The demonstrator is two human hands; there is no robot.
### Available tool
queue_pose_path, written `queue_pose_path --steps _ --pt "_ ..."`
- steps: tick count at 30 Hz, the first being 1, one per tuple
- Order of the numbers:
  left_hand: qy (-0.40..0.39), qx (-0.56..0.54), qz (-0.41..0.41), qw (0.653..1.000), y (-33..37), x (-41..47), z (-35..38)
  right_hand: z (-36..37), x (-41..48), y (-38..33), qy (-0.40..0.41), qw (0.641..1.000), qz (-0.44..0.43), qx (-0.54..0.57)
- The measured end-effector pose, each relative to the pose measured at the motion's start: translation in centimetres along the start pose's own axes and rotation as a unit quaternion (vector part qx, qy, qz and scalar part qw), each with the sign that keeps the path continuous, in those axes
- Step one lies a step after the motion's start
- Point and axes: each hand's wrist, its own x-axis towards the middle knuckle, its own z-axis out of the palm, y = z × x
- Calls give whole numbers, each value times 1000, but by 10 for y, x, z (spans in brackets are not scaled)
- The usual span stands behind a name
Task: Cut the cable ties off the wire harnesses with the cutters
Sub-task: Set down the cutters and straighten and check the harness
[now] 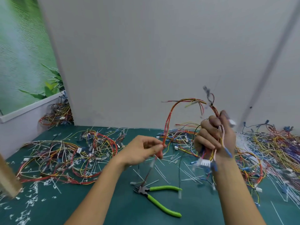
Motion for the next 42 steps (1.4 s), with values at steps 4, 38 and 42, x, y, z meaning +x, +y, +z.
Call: queue_pose_path --steps 4,38,42 --pt "119 -193 36 973 14 -3 -19 -5 10 -7 127 984 -18 -127" --pt "351 130 231 898 24 -10 -29 -18 5 11 131 780 -131 -598" --pt "378 75 247 889 25 -9 -28 -16 6 11 141 716 -180 -659"
